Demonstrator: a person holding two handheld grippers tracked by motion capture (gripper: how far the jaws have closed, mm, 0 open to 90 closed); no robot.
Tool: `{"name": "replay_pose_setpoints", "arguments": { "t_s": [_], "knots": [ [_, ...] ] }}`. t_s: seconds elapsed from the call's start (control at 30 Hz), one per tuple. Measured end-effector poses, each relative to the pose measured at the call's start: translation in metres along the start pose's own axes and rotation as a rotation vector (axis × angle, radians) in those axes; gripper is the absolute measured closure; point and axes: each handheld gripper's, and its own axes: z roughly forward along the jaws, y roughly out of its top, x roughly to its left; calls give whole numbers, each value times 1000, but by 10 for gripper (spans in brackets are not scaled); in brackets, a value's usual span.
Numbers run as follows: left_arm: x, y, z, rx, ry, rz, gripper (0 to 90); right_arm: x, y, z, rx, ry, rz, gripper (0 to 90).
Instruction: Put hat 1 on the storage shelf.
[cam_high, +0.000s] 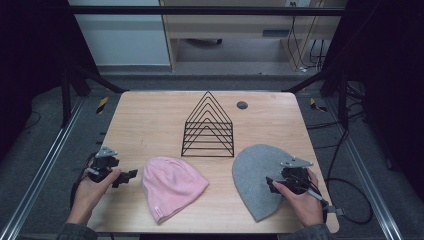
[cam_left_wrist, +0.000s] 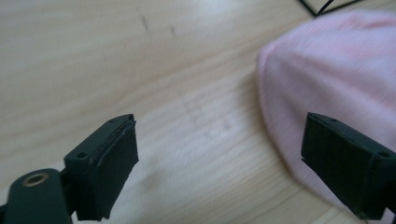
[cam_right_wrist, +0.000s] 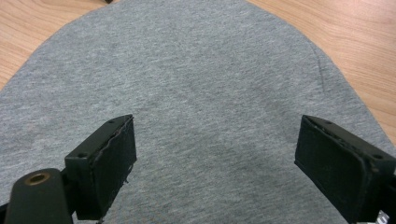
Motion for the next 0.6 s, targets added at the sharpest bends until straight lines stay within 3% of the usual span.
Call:
{"name": "replay_pose_setpoints", "arguments": {
  "t_s": [0.1, 0.17, 0.3, 0.47, 0.6],
  "knots": [
    [-6, 21, -1, -19, -40, 10, 145, 1, 0, -1, 1, 6, 5, 129],
    [-10, 39, 3, 4, -61, 35, 164, 2, 0, -1, -1, 0, -2, 131],
    [-13, 53, 14, 52, -67, 57, 215, 2, 0, 0, 5, -3, -4, 134],
    [-16, 56, 28, 88, -79, 61, 235, 1, -1, -1, 3, 2, -2, 135],
    [-20, 47, 41, 139, -101, 69, 260, 2, 0, 0, 8, 5, -5, 136]
  ]
}}
